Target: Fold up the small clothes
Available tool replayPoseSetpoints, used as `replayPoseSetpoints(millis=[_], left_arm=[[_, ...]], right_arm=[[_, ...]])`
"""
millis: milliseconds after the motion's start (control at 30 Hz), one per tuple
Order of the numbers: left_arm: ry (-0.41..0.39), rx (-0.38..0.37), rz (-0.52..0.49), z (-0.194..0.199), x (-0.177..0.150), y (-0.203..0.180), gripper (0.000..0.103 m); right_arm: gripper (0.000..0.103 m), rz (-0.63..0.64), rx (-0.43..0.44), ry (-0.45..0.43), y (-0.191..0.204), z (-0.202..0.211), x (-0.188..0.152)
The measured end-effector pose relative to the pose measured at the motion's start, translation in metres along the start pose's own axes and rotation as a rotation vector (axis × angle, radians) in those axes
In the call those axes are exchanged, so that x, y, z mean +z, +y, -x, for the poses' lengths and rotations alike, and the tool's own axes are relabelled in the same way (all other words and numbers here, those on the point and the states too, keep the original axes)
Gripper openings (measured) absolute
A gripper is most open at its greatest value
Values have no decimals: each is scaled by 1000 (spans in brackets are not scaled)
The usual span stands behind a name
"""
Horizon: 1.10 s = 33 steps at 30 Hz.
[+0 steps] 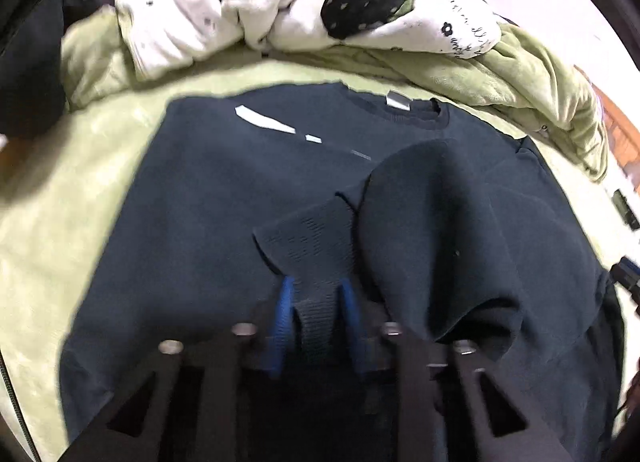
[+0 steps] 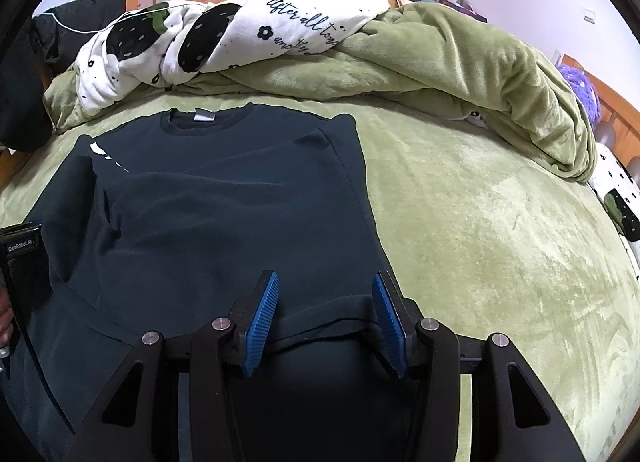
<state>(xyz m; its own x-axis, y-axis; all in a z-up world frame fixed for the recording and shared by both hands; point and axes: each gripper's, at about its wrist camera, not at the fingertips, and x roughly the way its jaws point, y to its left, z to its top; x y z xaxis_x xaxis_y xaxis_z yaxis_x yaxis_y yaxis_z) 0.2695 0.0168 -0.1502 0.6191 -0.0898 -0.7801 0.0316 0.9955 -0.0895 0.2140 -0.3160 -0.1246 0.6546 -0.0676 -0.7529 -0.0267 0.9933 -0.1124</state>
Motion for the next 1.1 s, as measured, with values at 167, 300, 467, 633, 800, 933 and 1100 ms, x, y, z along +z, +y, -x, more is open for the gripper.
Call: replayPoseSetpoints(millis=[167, 300, 467, 633, 800, 933, 1100], left_arm=[[-81, 25, -50, 28, 2, 3, 9], [-128, 51, -21, 56, 6, 24, 8], [-132, 133, -3, 78, 5, 59, 8], [-95, 127, 9, 74, -9, 74, 9], [-55, 172, -18, 65, -21, 68, 12], [-41, 174, -11, 64, -28, 71, 13], [-40, 139, 46, 71, -33, 80, 30]], right_arm=[[48, -32, 8, -3, -4, 2, 1], [48, -26, -17, -28, -2, 7, 2], [48, -42, -1, -26, -1, 9, 2], [48, -38, -1, -10, 2, 4, -2], [48, -53, 10, 36, -1, -8, -7], [48, -51, -2, 81, -2, -21, -14], [48, -58, -5, 71, -3, -15, -18]])
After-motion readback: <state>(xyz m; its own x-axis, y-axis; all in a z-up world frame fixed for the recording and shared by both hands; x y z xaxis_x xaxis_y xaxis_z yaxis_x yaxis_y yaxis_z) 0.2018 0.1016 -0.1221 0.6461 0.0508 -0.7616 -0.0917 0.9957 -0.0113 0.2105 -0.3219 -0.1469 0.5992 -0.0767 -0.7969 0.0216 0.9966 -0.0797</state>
